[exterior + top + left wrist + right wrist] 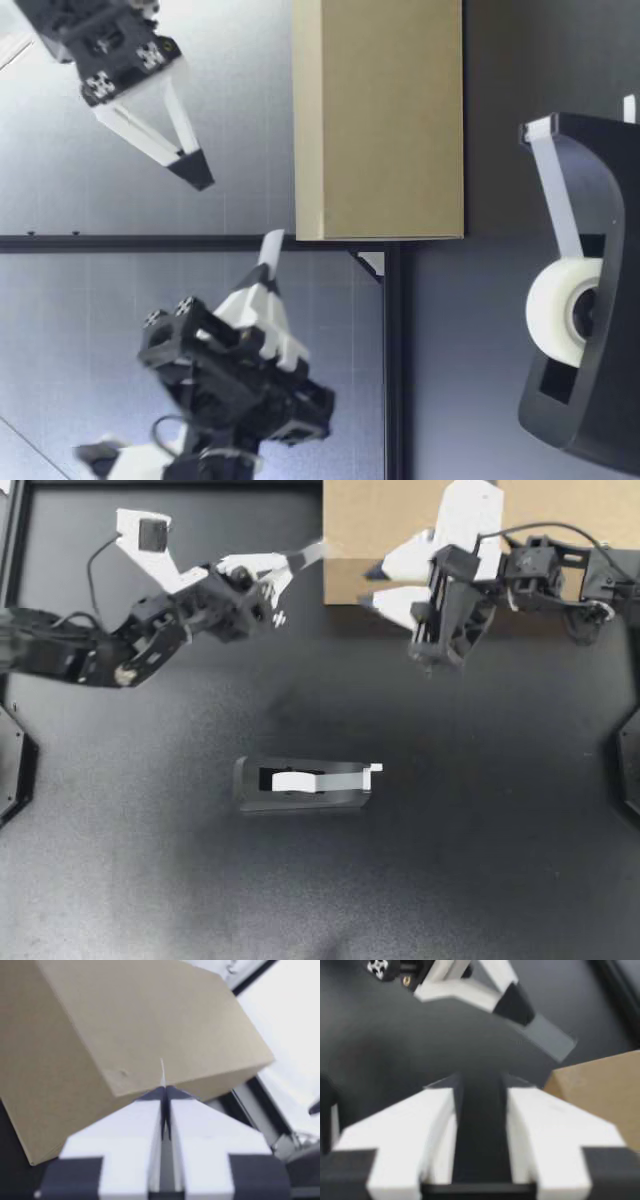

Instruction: Cut a small piece of tape from the tape dispenser then place it on the cardboard box's edge.

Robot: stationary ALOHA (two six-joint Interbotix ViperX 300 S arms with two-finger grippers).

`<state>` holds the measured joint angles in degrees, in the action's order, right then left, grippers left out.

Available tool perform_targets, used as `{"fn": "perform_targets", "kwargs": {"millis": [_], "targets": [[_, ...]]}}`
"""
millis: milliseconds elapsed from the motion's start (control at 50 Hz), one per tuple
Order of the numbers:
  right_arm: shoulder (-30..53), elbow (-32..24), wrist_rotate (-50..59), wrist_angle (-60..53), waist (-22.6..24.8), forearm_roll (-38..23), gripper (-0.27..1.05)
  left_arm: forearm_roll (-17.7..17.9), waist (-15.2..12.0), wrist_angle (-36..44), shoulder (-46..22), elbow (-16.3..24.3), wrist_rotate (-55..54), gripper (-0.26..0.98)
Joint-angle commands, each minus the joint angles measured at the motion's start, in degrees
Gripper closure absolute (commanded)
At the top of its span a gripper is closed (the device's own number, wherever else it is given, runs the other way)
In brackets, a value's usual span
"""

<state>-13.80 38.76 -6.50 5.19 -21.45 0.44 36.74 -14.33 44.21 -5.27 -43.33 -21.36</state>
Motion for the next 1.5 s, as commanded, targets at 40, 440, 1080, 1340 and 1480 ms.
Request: {"fn": "perform_targets", "kwargs": {"millis": [40, 440, 1080, 1340, 1480], "targets": [[0.79, -0.18, -0.18, -4.04, -2.11, -0.09, 0.57, -1.58, -1.32, 0.35, -1.32, 2.37, -4.31, 0.84], [5.71, -0.53, -0.88, -9.84, -5.36, -0.79, 0.78, -2.81, -2.64, 0.35, -4.92, 5.45, -8.17, 0.84], [13.62, -4.48, -2.81, -11.43, -6.68, -0.79, 0.85, -2.72, -3.43, 0.18, -7.38, 5.10, -11.07, 0.84], [17.23, -5.89, -2.81, -11.07, -8.17, -0.79, 0.85, -2.64, -3.69, 0.09, -7.56, 4.83, -11.07, 0.84], [18.63, -6.77, -2.90, -10.90, -8.53, -0.79, 0.85, -2.55, -3.69, 0.18, -7.65, 4.83, -11.16, 0.84]]}}
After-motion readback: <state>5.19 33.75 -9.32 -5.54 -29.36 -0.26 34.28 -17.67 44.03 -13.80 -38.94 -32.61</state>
